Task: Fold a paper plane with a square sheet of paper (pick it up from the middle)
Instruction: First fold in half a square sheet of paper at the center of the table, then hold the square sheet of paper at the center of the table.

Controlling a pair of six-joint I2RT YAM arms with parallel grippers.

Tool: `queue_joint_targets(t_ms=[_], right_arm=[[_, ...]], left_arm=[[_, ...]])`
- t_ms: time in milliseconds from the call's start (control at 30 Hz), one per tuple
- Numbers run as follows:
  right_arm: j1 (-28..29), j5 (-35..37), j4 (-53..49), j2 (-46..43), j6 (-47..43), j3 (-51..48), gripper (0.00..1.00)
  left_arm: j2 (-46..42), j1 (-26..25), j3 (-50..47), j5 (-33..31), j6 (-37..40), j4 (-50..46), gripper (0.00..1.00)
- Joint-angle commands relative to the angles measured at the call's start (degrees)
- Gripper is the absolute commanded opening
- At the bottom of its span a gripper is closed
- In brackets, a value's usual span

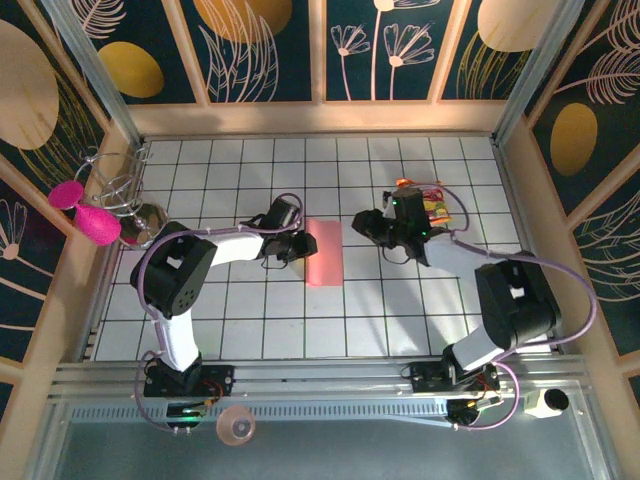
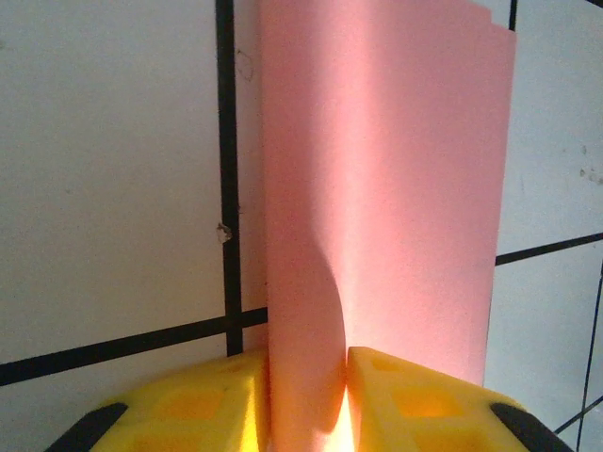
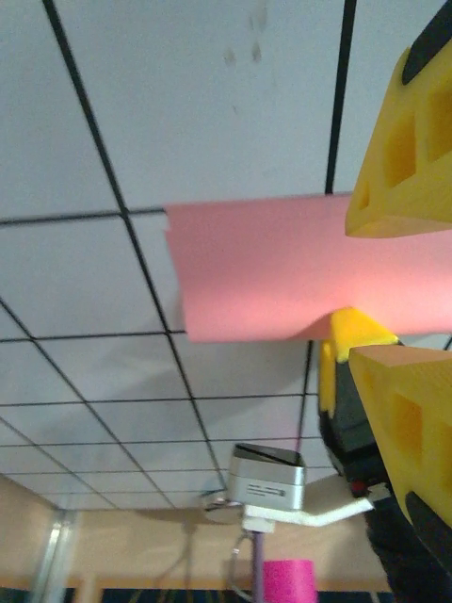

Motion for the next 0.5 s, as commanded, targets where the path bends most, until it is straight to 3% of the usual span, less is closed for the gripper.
queue_joint_targets(t_ms=[0,467], right_arm=[[-1.80,5.44,-1.83,-1.29,-2.15,-2.04,0.35],[-4.66,1.20,-0.45,4.01,-3.58,-0.27,0.35]], left_arm=[[6.95,-0.47,-3.55,-4.13,2.24,-3.75,0.31],[14.07,-2.36,0.91,-10.14,4.43,-9.79,0.34]])
